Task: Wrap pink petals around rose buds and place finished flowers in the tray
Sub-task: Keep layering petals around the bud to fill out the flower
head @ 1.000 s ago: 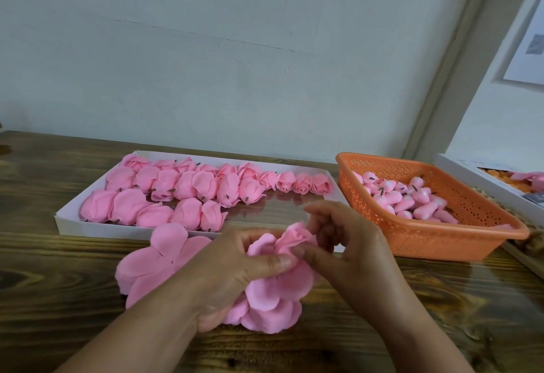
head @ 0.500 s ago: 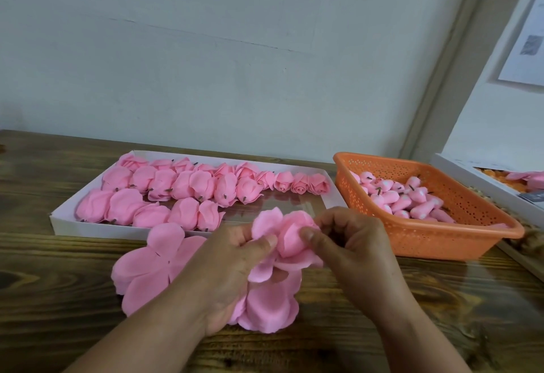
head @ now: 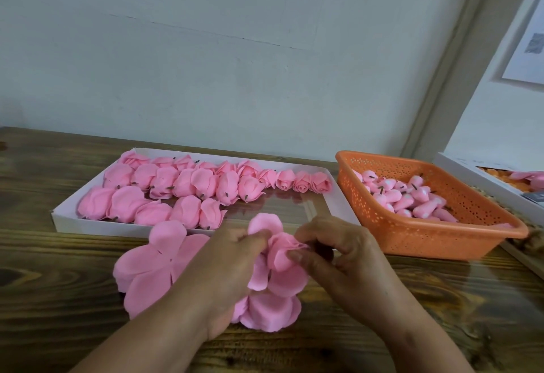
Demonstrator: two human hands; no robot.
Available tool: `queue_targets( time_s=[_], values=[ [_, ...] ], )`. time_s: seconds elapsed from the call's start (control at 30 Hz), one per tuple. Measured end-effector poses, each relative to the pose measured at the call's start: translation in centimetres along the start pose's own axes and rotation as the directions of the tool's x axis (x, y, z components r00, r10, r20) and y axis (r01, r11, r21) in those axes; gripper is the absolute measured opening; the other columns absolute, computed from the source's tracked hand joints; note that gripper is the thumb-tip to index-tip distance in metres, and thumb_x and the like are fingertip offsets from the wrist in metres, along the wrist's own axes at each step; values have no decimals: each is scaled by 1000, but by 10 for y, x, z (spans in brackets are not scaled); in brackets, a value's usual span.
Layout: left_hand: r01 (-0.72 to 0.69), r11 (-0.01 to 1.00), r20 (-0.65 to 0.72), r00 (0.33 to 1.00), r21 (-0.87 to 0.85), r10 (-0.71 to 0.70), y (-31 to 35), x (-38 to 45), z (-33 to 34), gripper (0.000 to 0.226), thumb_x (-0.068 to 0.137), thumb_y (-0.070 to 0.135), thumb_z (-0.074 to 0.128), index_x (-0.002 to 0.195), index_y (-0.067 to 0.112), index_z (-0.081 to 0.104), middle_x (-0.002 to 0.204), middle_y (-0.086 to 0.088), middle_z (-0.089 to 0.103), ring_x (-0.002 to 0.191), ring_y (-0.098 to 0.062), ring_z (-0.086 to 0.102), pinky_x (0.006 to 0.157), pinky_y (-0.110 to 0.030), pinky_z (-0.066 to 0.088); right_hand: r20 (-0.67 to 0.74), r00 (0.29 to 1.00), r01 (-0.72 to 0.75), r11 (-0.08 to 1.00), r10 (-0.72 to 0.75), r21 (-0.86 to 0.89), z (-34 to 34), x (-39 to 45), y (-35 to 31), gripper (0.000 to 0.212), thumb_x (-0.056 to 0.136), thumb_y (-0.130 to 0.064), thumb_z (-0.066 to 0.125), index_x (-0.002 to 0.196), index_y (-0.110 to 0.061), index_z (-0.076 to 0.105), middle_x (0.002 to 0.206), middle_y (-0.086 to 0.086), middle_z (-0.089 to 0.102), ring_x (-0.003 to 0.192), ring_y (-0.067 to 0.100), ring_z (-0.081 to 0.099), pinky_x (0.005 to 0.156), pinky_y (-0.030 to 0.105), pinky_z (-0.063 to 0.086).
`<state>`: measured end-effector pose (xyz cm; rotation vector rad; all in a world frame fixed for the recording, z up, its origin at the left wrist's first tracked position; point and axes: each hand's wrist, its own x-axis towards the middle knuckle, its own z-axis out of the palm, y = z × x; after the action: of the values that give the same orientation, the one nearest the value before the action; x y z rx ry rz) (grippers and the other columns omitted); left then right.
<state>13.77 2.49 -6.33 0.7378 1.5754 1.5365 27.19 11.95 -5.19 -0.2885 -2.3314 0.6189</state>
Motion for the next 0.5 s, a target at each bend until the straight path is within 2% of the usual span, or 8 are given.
queue_targets(
  time_s=[0.07, 0.2, 0.3, 0.37, 0.43, 0.5],
  values=[
    [-72, 995, 43, 997, 73, 69, -1, -2, 1, 33, 97, 26, 51, 78, 14, 74, 78, -9, 74, 79, -22, 67, 76, -38, 49, 6, 1000, -29, 1000, 29, -1, -1, 0, 0, 6, 79, -15, 65, 77, -10, 67, 66, -13, 52, 64, 1, 48, 58, 9, 35],
    [-155, 982, 174, 975, 107, 135, -1, -7, 3, 33, 100, 32, 42, 91, 24, 73, 88, 1, 75, 89, -14, 70, 85, -34, 52, -16, 992, -127, 992, 127, 26, -4, 0, 3, 7, 82, -8, 69, 78, -12, 66, 64, -10, 53, 63, 4, 48, 56, 14, 37],
    [-200, 970, 192, 966, 137, 172, -2, -9, 3, 30, 99, 32, 42, 99, 29, 72, 97, 8, 74, 98, -7, 67, 95, -34, 50, -24, 986, -166, 986, 167, 35, -5, 0, 3, 12, 81, -7, 70, 75, -16, 65, 63, -13, 52, 61, 3, 48, 55, 13, 38],
    [-227, 958, 224, 957, 175, 186, -3, -9, 2, 26, 99, 27, 45, 101, 29, 71, 95, 8, 74, 95, -6, 66, 86, -29, 50, -20, 989, -144, 989, 145, 10, -5, 1, 3, 14, 80, -6, 71, 74, -17, 64, 67, -10, 53, 64, 4, 48, 57, 13, 38],
    [-257, 938, 268, 944, 232, 192, -4, -9, 1, 25, 98, 23, 48, 90, 33, 69, 83, 7, 73, 77, -3, 64, 66, -19, 47, -14, 994, -107, 994, 107, -8, -5, 1, 2, 14, 79, -5, 72, 75, -15, 64, 71, -7, 55, 66, 7, 49, 58, 16, 39],
    [-274, 921, 284, 939, 278, 193, -4, -9, 0, 26, 97, 23, 51, 83, 38, 67, 76, 10, 71, 69, 2, 61, 58, -15, 43, 8, 996, -84, 996, 84, -2, -5, 1, 2, 11, 79, -5, 72, 76, -14, 66, 72, -6, 56, 66, 8, 50, 58, 18, 41]
  ],
)
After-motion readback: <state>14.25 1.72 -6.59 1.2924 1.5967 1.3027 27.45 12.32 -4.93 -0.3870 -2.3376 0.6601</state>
